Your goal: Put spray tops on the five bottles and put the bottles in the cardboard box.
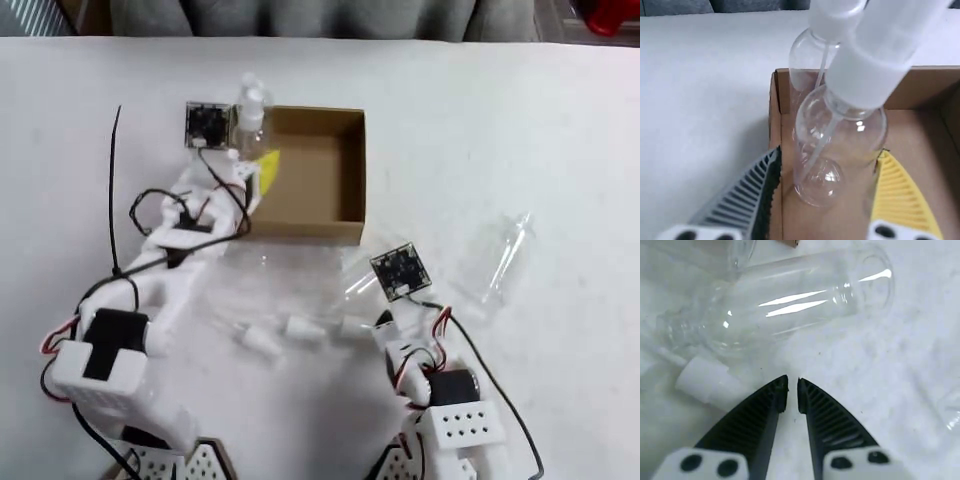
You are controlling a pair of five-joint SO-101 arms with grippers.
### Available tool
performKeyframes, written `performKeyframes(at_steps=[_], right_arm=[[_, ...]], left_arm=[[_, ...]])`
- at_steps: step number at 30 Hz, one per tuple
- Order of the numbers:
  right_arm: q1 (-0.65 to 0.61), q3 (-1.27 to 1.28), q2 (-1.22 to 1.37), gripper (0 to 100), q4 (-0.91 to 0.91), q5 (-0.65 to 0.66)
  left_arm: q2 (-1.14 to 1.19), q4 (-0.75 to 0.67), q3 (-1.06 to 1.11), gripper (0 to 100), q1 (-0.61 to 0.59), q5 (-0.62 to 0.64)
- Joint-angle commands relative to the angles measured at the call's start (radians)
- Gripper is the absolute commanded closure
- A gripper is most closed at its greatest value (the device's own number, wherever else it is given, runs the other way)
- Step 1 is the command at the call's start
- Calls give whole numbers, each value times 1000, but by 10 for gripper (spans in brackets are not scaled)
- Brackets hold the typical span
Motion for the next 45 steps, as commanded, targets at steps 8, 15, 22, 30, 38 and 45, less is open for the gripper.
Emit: performKeyframes(at_steps=[8,15,22,30,38,45], right_arm=[[12,5,-10,982,-16,11],[12,5,-10,982,-16,11],[12,5,-10,982,-16,11],[12,5,-10,982,-16,9],[13,5,-10,982,-16,9],[13,5,-10,982,-16,8]], left_arm=[[-209,-20,92,722,-1,0],[-363,48,213,724,8,-2],[-556,322,236,725,2,43],[-667,597,236,726,1,48],[-688,763,236,917,1,40],[-688,908,236,958,1,41]])
